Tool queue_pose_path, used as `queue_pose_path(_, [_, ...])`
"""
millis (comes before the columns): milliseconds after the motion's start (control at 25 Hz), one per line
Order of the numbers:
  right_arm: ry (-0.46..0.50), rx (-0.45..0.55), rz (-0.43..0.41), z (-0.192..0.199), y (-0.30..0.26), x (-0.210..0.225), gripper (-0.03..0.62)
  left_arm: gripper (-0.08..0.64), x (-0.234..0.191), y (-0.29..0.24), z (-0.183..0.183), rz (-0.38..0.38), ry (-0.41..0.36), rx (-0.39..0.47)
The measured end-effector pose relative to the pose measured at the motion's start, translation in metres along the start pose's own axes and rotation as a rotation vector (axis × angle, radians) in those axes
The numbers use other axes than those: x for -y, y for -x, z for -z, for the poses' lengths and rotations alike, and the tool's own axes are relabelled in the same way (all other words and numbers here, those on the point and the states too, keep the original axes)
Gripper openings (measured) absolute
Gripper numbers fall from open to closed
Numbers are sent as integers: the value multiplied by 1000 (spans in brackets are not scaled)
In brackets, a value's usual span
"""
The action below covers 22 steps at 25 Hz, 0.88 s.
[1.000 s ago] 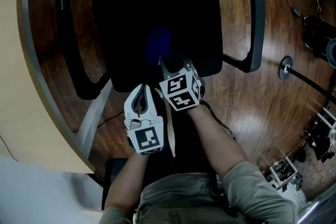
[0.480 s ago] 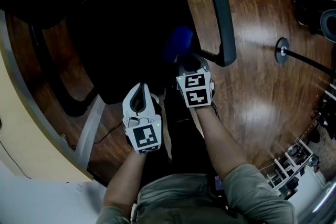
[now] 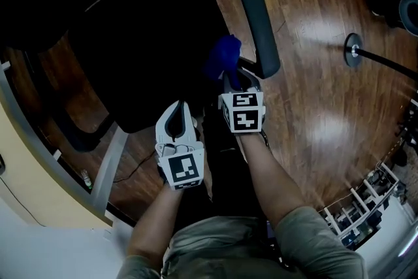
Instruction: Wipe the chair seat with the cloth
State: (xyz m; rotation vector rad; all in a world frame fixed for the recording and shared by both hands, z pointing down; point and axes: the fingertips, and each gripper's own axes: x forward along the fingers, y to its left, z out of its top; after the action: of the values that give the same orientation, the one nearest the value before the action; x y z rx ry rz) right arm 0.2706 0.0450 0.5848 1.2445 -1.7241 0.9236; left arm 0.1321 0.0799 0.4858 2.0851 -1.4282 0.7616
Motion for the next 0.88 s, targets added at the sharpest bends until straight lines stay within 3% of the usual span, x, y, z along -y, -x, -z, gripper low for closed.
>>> queue_pose_path(160, [-42, -8, -8, 11, -5, 10, 78, 5, 10, -4, 7, 2, 3, -9])
queue_pose_path(560, [-33, -4, -12, 13, -5, 13, 78, 5, 8, -2, 18, -35, 42, -6])
queue_pose_path(760, [38, 37, -7, 0, 7, 1, 78, 5, -9, 12, 15, -90, 80, 16])
queue_pose_path(880, [95, 59, -25, -5, 22, -30, 78, 5, -29, 34, 15, -120, 101, 26])
